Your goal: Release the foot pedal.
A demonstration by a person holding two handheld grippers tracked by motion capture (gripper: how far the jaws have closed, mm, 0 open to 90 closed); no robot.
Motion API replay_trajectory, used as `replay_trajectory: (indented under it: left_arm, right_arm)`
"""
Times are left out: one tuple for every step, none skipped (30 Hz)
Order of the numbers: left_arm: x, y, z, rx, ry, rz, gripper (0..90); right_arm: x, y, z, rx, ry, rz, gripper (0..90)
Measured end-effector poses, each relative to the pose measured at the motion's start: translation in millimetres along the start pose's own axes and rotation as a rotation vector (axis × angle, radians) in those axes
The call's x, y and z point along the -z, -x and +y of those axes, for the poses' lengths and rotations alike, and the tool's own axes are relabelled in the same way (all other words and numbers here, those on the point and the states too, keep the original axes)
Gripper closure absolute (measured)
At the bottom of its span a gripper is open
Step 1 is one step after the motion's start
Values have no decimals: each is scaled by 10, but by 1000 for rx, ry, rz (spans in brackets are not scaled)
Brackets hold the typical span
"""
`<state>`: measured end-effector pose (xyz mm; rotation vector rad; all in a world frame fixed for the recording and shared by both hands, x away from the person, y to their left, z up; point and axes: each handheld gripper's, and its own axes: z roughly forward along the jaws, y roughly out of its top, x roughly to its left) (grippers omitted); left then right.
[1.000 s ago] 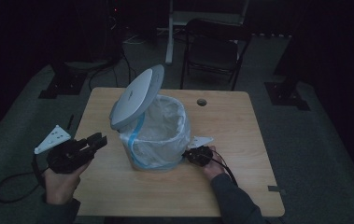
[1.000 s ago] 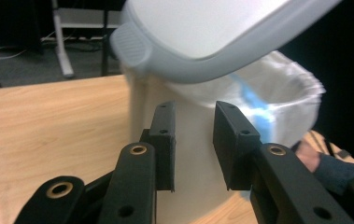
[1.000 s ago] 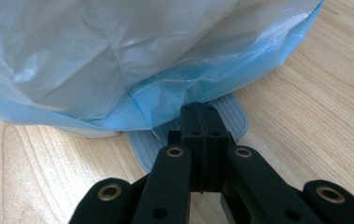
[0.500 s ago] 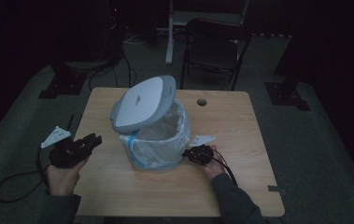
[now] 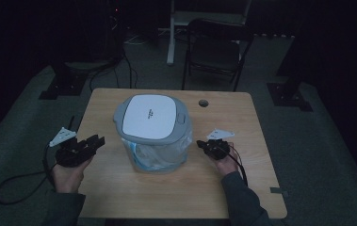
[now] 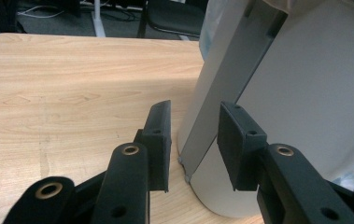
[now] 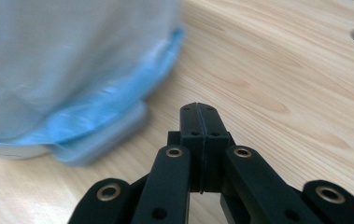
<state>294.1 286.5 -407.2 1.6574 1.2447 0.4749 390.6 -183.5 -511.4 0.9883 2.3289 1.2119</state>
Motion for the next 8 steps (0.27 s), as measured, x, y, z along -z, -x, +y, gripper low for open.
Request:
replay_trajectory:
  left_arm:
    - [-5, -2, -2, 0, -1, 1, 660]
    - [-8, -3, -3, -2, -2, 6, 659]
    - [-12, -7, -5, 0, -1, 7, 659]
    - [-16, -13, -8, 2, -2, 7, 659]
    - [-21, -16, -12, 4, -2, 10, 658]
    - [-27, -22, -18, 5, -2, 12, 656]
    - [-35, -29, -24, 10, -2, 11, 655]
    - [-44, -36, -31, 11, -3, 12, 653]
  right_arm:
    - [4, 35, -14, -12, -4, -8, 900]
    - [5, 65, -24, -19, -10, -20, 900]
    - [1, 87, -32, -23, -18, -36, 900]
    - [-4, 109, -42, -23, -26, -47, 900]
    - [-11, 130, -54, -27, -33, -56, 900]
    - [-19, 153, -67, -32, -45, -65, 900]
    - [-30, 177, -80, -35, -53, -77, 900]
    - [-39, 199, -92, -43, -62, -90, 874]
